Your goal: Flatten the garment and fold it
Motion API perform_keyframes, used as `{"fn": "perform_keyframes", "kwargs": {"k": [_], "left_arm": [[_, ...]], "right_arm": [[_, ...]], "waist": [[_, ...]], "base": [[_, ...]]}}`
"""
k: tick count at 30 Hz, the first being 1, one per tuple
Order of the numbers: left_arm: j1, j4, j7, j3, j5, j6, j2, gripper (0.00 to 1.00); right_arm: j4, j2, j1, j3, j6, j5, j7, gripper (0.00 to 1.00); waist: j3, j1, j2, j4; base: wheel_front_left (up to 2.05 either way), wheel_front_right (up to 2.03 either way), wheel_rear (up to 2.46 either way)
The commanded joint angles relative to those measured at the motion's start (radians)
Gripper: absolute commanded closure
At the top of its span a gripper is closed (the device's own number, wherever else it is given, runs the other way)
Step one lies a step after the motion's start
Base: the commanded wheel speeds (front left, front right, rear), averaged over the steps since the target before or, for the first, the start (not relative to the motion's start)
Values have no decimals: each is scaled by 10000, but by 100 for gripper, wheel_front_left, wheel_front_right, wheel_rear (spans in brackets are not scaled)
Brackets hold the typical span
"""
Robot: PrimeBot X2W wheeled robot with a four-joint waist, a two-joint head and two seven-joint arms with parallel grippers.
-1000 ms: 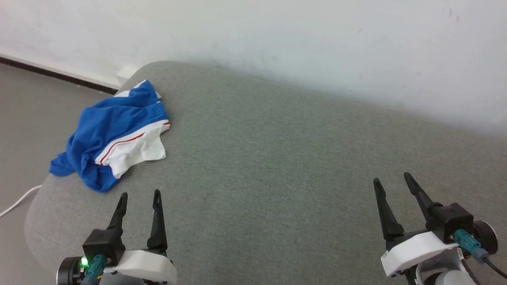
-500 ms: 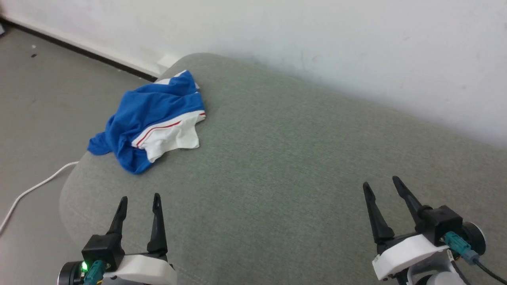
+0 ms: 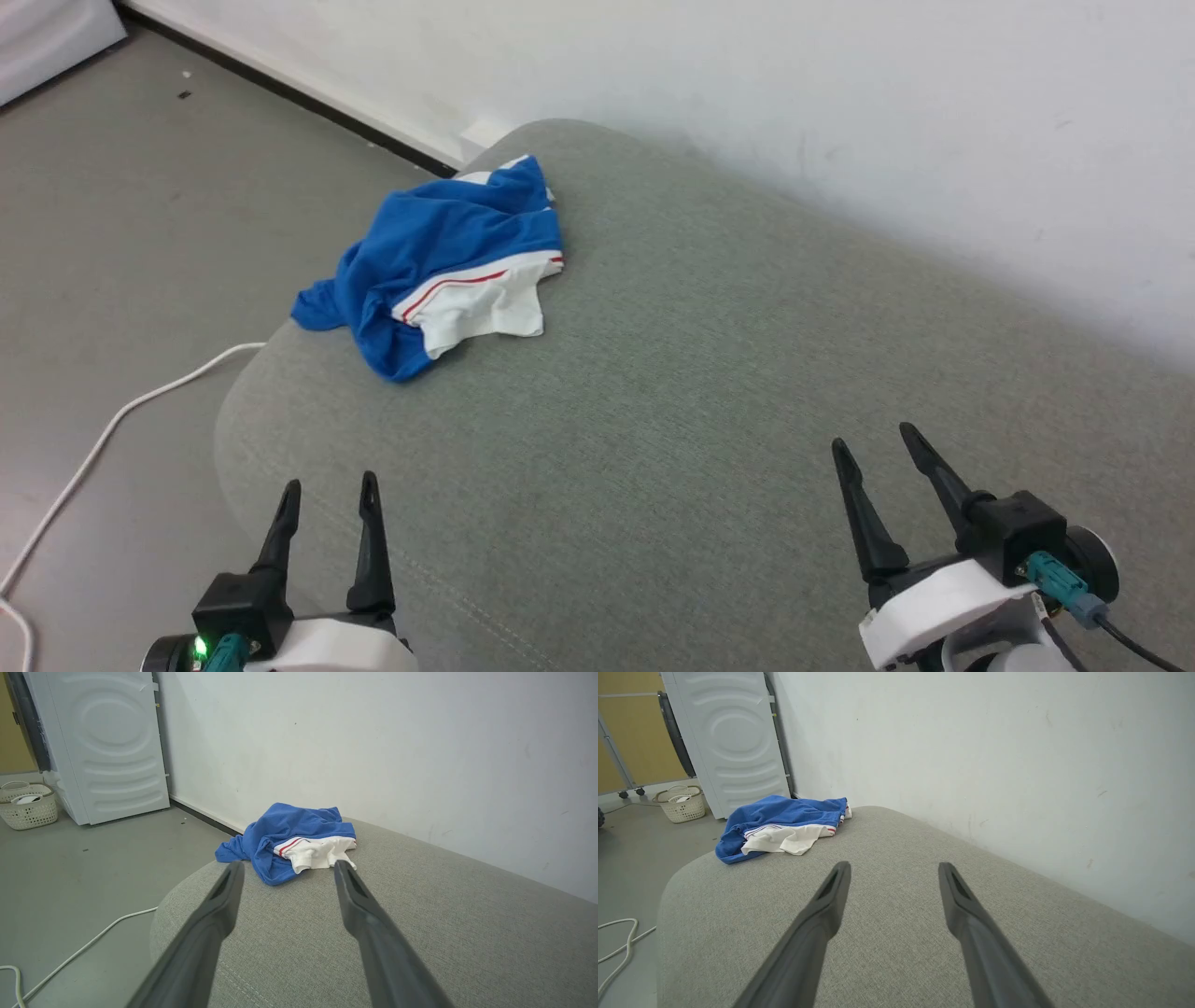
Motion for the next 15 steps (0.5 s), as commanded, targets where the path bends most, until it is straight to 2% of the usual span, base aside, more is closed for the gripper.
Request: {"fn": "perform_keyframes", "kwargs": {"k": [1,15], "left_arm": [[160,58,-130,-23,-111,99,-47,0],[350,274,-423,-29,-172,3,-54,0]], "right_arm": [[34,27,-163,26,-18,77,-93,0],[322,31,-97,265,-20,273,-352,0]], "waist": [[-60,0,0,189],[-248,0,0,861]], "base": [[0,0,0],[0,0,0]]}}
